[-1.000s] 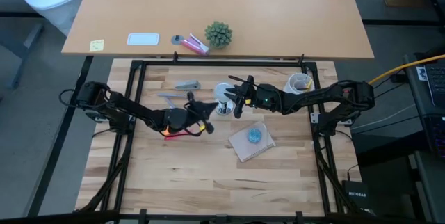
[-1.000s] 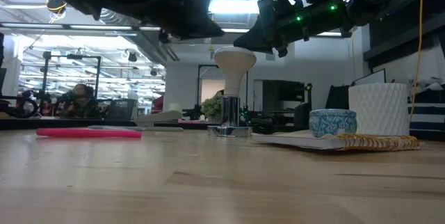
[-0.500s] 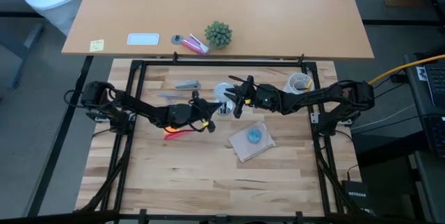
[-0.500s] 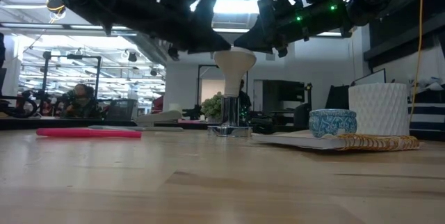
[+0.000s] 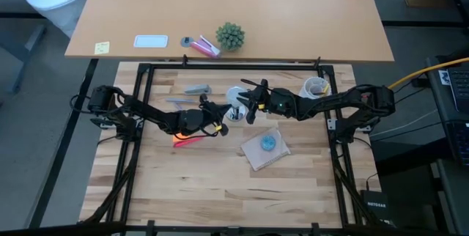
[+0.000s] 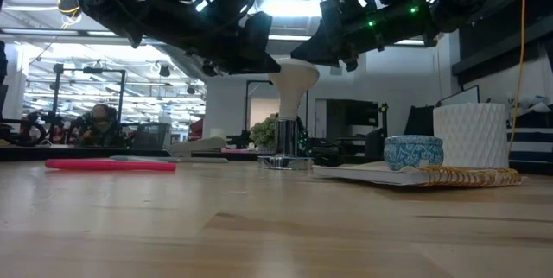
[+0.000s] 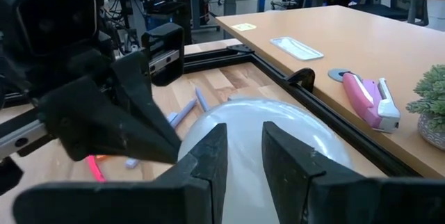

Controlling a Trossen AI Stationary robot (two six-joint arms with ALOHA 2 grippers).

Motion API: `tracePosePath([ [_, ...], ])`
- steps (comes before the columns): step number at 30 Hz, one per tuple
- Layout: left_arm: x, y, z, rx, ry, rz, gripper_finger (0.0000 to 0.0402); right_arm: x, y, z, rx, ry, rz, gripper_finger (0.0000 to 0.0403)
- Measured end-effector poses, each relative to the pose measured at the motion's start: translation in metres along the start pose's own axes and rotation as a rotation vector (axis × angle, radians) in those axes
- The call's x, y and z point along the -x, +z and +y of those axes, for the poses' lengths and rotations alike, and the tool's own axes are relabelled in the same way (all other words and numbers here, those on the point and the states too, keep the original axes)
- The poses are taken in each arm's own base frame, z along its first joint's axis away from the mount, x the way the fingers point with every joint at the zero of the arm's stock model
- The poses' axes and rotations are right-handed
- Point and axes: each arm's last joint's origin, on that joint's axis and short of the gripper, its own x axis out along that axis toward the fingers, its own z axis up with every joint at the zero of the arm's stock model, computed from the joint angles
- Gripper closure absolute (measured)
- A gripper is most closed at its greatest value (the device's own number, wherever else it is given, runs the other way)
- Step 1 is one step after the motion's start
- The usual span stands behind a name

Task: Screw lightbulb
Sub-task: Insert the lightbulb into the lamp

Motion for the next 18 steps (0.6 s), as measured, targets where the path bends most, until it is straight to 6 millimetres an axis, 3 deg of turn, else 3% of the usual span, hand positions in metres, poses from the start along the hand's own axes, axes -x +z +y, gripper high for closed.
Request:
tracePosePath([
  [10, -0.0005, 0.0002, 0.0048, 0.000, 0.131, -0.009, 0.0401, 0.0000, -0.0011, 0.0005, 0.002, 0.006, 0.010, 0.0313],
  [18, 0.0005, 0.0002, 0.0035, 0.004, 0.128, -0.010, 0.0401, 0.0000, -0.0015, 0.0006, 0.002, 0.007, 0.011, 0.0313],
])
